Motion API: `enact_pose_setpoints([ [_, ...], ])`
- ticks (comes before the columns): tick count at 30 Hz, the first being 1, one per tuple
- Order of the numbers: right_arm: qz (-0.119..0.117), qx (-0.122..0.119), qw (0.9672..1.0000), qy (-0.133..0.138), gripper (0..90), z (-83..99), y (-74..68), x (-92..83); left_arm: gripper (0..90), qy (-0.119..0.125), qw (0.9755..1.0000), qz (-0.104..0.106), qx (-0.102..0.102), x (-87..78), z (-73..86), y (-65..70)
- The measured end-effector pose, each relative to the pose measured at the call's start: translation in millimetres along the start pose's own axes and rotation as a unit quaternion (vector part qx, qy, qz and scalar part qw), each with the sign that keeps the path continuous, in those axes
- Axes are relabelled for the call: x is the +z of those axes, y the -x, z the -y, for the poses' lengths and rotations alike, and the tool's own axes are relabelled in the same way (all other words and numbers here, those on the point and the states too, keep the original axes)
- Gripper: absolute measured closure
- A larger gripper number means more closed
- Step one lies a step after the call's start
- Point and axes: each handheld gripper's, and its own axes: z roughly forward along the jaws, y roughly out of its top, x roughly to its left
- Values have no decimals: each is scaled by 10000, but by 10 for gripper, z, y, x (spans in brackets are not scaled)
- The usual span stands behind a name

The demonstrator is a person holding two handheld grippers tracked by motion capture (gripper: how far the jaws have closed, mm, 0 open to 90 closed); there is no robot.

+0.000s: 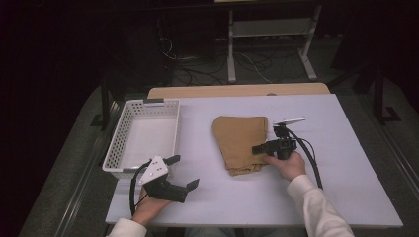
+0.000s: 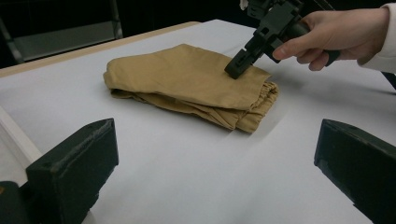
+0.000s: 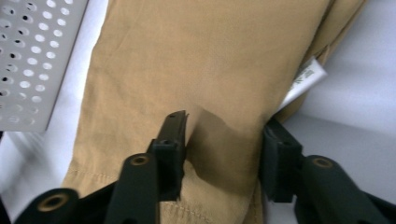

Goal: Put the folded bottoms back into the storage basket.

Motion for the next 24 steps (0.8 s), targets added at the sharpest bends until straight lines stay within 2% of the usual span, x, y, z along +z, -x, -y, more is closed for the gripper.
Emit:
enact_pose_setpoints([
  [5, 43, -2, 10000, 33, 653, -3, -5, 26, 1, -1, 10000, 1, -1, 0, 0, -1],
  [12, -91, 142, 9999, -20, 782, -17, 24, 42, 1, -4, 10000, -1, 1, 1, 0, -1],
  [18, -365, 217, 9991, -89, 814, -5, -6, 37, 1, -1, 10000, -2, 5, -1, 0, -2],
  [21, -434, 165, 9989, -20, 821, 14, -45, 33, 1, 15, 10000, -2, 2, -4, -1, -2],
  [24, -602, 182, 9980, 100, 825, 23, -83, 11, 1, 19, 10000, -6, 0, -6, -1, -3],
])
